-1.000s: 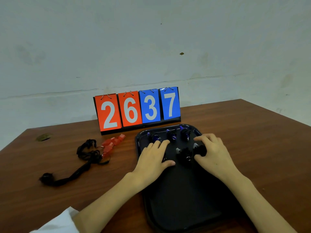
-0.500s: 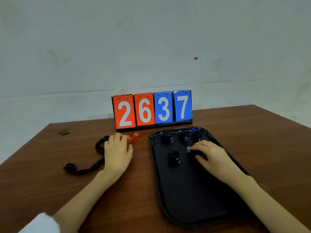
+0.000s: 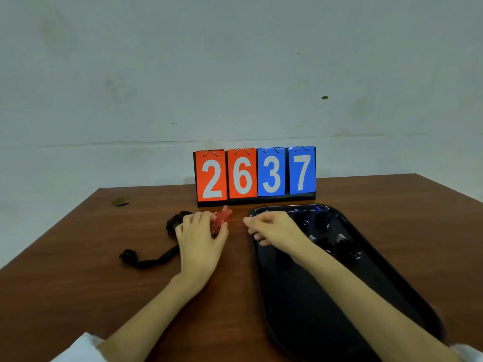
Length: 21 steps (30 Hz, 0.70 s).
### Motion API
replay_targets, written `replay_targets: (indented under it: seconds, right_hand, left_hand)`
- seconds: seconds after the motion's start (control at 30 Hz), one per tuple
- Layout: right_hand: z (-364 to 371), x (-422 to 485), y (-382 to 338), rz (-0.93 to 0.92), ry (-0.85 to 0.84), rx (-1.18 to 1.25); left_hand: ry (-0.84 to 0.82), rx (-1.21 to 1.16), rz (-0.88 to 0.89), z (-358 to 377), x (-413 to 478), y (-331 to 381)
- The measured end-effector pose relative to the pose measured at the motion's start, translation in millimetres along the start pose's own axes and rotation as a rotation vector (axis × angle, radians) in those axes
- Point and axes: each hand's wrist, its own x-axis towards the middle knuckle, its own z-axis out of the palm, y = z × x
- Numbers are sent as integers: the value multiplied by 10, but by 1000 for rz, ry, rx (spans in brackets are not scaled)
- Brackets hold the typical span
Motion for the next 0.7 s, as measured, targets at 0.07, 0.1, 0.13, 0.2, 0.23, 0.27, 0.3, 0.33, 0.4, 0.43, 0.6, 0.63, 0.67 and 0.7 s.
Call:
replay_targets:
  seconds: [0.07,0.1,0.13,0.2,0.23,0.27,0.3,0.33,0.4,0.43,0.6,0.63,0.67,0.7]
  right_hand:
    - [127,17,-30,92,-103,152]
    - [166,5,-30,100,-112,211]
    - [185,-10,-19,95,-94,260]
    - [191,-31,1,72,-17,329]
    - [171,-35,4,65,25,364]
    - [137,-37,-3,61,62,419]
    - [90,-32,-10,54,87,492]
    - [31,-34,-24,39,100,578]
    - [-105,-35,-68,-1,123,690]
    - [-170,-37,-85,-20,137,690]
    - [-246,-116,-57,-43,-30,449]
    - [-231,-129,-35,-46,-38,428]
    - [-226,-136,-24,-51,-14,428]
    - [-228,-136,-17,-55,30,452]
  left_hand:
    - [39,-136,62,-55,-129,155]
    - [49,-189,99,-73,-188,222]
    - [57,-226,144,-80,-236,276]
    - [27,-306,200,-81,-280,326]
    - [-24,-366,172,-81,-278,336]
    - [-86,-425,115,-82,-266,338]
    - [-142,-463,50,-70,-251,326]
    - [-182,-478,-1,-66,-240,309]
    - [-223,-501,-57,-57,-217,261]
    - [-241,-522,-67,-66,-203,255]
    - [-339,-591,50,-107,-179,316]
    - [-361,-616,66,-105,-177,328]
    - [-379,-642,62,-106,-171,331]
    - [-397,-678,40,-107,-152,315]
